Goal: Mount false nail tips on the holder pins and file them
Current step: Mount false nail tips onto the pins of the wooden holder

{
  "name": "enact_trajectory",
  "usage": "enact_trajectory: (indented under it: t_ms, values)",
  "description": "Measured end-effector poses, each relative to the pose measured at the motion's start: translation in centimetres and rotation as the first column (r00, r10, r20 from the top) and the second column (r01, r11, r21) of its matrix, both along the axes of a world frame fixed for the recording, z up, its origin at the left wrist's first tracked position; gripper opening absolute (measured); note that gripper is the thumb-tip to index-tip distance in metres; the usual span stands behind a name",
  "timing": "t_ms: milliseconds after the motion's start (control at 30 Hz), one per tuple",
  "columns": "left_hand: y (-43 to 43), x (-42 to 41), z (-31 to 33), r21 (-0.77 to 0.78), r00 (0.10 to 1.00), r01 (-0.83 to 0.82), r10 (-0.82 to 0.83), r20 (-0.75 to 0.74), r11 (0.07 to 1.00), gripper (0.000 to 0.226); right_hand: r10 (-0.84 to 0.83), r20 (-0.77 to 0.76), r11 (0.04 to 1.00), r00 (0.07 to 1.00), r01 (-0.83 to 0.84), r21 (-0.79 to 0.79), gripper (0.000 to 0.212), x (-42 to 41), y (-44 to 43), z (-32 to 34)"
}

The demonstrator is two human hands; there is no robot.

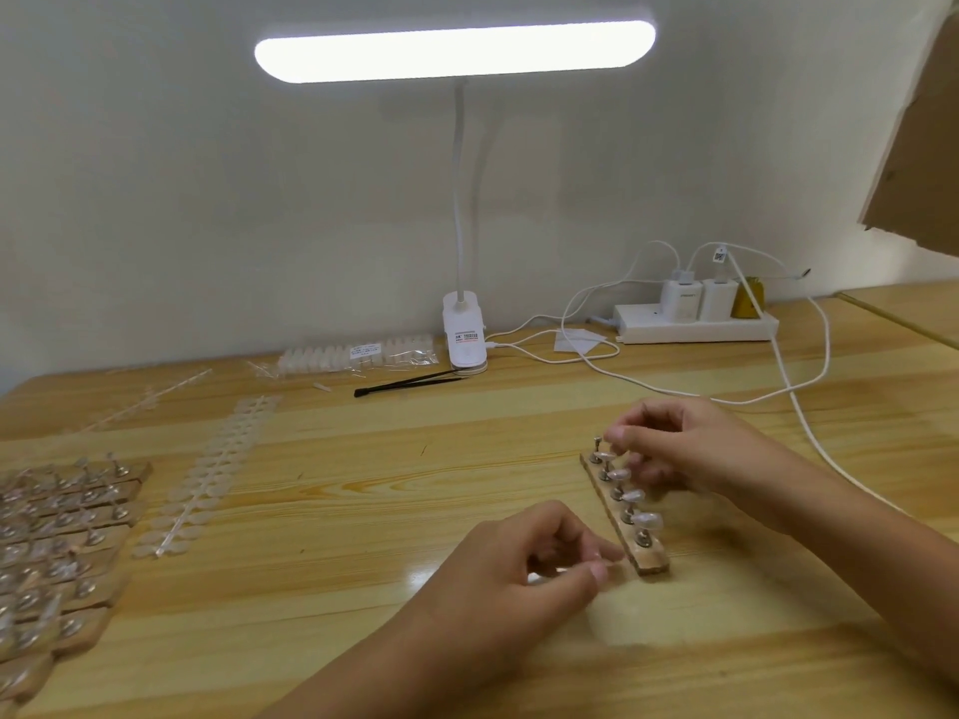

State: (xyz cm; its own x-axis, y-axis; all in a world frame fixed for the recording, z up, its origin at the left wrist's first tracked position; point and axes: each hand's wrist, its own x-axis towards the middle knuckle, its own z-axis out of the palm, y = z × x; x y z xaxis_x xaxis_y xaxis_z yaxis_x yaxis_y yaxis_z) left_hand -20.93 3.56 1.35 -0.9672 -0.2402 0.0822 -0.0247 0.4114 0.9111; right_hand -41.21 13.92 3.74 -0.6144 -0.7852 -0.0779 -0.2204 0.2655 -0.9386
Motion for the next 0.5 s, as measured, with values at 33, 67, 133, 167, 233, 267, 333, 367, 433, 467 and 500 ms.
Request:
enact_trajectory:
  t_ms: [33,67,133,167,233,267,333,367,433,467,500]
  values:
    - [-0.1,0.0,0.1,0.061,0.998,-0.042,0.044,-0.040,0.997,0.006,-0.041,-0.120,0.999,0.992,0.037,-0.038,0.008,0.0,0.2,0.2]
    - [-0.3,-0.1,0.2,0.133,0.991,-0.094,0.106,-0.083,0.987,0.007,-0.058,-0.219,0.995,0.974,0.040,-0.090,0.011,0.2,0.4,0.5]
    - [-0.7,-0.3,0.5,0.335,0.956,-0.194,0.254,-0.145,0.922,0.005,0.028,-0.285,0.984,0.958,-0.077,-0.163,0.026,1.1,0.9,1.6]
    - [-0.9,-0.3,0.6,0.449,0.937,-0.216,0.313,-0.153,0.867,0.003,0.110,-0.285,0.973,0.952,-0.162,-0.163,0.032,1.8,1.0,2.1]
    - [-1.3,-0.4,0.7,0.586,0.909,-0.234,0.389,-0.151,0.776,0.019,0.255,-0.292,0.949,0.922,-0.296,-0.106,0.034,3.2,1.1,2.7]
    - [-1.5,-0.4,0.6,0.609,0.901,-0.239,0.406,-0.151,0.756,0.025,0.298,-0.302,0.939,0.906,-0.335,-0.079,0.033,3.7,1.0,2.7]
    - [-1.6,-0.4,0.6,0.617,0.894,-0.242,0.419,-0.158,0.749,0.029,0.315,-0.356,0.933,0.880,-0.356,-0.056,0.027,4.5,0.6,2.5]
    - [-1.6,-0.3,0.6,0.616,0.892,-0.244,0.423,-0.161,0.749,0.029,0.298,-0.375,0.936,0.878,-0.346,-0.065,0.020,4.7,0.4,2.3]
    - [-1.5,-0.3,0.6,0.604,0.889,-0.243,0.423,-0.174,0.759,0.025,0.261,-0.375,0.942,0.890,-0.319,-0.101,0.006,4.9,0.3,2.2]
    - [-1.4,-0.3,0.6,0.594,0.893,-0.232,0.411,-0.184,0.771,0.020,0.248,-0.363,0.945,0.898,-0.306,-0.113,0.006,4.9,0.3,2.2]
    - [-1.3,-0.3,0.7,0.583,0.898,-0.218,0.395,-0.193,0.782,0.013,0.240,-0.343,0.947,0.908,-0.297,-0.122,0.007,4.9,0.3,2.2]
